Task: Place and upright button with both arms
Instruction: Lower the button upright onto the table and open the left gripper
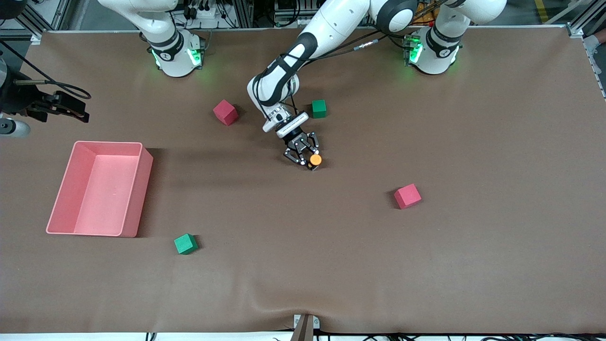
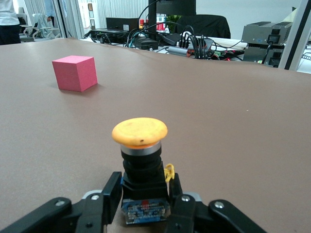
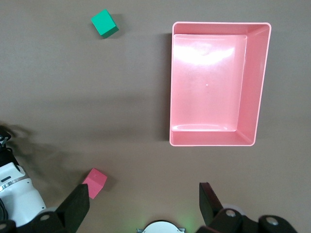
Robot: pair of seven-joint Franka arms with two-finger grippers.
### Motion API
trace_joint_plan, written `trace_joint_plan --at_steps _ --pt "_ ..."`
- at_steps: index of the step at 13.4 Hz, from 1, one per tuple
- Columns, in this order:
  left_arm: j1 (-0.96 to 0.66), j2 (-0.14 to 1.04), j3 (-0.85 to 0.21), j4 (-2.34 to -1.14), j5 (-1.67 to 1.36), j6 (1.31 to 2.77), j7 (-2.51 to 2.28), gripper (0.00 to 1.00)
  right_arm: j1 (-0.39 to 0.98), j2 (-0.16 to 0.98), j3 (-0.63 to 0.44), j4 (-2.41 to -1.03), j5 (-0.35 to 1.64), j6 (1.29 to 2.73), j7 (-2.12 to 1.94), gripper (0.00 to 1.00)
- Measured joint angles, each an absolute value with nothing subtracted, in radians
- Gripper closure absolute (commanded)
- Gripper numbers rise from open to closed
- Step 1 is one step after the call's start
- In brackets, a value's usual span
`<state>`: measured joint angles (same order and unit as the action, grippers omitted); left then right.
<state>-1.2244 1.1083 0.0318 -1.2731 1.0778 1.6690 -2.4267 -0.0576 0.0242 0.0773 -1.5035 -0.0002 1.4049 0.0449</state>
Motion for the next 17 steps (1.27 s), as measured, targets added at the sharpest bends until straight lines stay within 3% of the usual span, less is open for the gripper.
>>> trace_joint_plan --at_steps 1,9,17 --pt "-1.225 1.108 0.032 -1.273 1.078 1.669 -2.427 0.00 -0.058 0.024 0.077 -1.504 0.000 1.405 0.045 0.00" --pt "-1.251 1.097 -0.007 -1.262 1.074 1.619 -2.426 0.00 -0.057 0.024 0.078 -1.504 0.000 1.408 0.025 0.00" --pt "-1.238 0.902 -0.062 -1.236 0.879 1.534 -2.072 0.00 -0.057 0.024 0.078 -1.514 0.000 1.408 0.022 0.00"
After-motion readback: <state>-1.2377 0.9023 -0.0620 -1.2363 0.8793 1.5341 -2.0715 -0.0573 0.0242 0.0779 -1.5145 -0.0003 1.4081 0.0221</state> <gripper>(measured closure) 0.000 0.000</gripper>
